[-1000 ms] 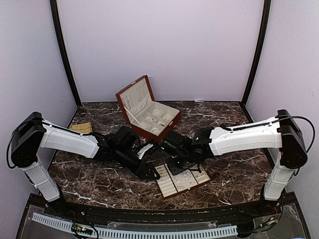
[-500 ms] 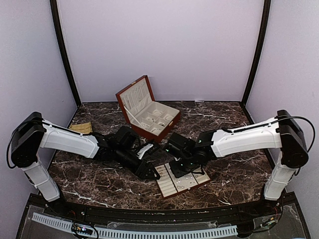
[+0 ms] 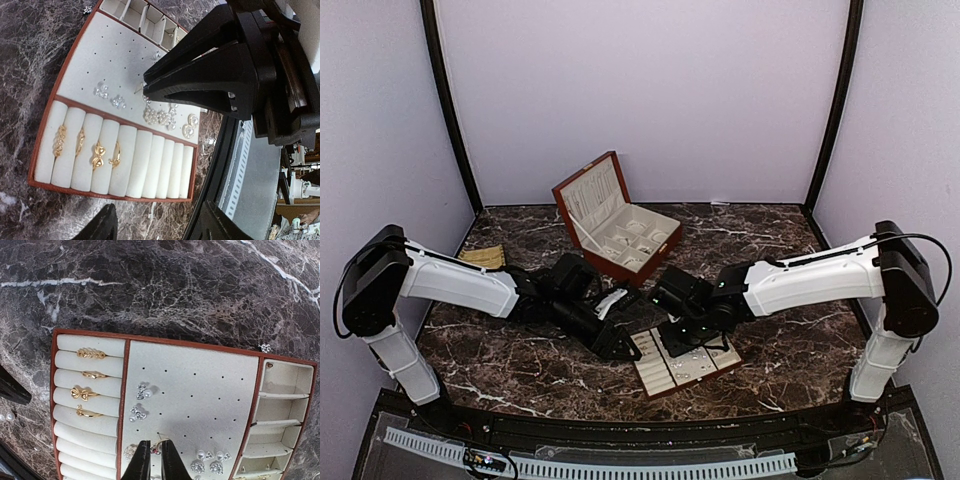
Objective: Organize the mixed jewelry
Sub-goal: Adjust the earring on the earring holder.
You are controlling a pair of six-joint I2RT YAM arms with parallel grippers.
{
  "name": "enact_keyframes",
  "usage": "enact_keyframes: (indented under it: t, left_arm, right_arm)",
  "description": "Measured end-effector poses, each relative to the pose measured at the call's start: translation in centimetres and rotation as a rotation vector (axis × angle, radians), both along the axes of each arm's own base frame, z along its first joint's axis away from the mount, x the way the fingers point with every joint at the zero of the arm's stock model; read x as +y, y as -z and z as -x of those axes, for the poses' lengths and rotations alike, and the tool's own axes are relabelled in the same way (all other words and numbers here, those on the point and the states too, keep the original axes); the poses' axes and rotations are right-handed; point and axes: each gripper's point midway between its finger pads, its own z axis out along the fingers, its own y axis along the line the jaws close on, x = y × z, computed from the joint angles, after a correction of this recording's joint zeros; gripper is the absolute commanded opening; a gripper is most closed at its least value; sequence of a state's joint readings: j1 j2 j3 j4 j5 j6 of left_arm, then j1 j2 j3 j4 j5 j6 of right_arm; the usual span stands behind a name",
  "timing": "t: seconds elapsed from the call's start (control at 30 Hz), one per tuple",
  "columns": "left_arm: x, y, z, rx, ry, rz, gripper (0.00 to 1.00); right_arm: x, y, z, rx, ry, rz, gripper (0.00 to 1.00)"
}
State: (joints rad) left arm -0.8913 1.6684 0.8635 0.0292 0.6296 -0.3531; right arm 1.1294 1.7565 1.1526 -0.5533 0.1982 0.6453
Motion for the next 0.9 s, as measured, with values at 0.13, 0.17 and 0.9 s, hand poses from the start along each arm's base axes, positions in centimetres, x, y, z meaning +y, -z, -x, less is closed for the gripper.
enact_keyframes:
  t: [0.13,0.17,0.9]
  left_arm:
    - [0.0,0.0,0.01,0.0,0.0,0.0,0.6]
    - [0.0,0.0,0.01,0.0,0.0,0.0,0.6]
    - [0.0,0.06,0.03,0.003,0.0,-0.001,0.6]
  right_arm:
    - [0.11,0.06,0.02,0.002,-0.002,-0.003,0.11]
    - [0.13,0.09,0.02,0.003,-0.002,-0.004,0.11]
    - [0.73,0.67,0.07,0.014,-0.008,-0.02,0.11]
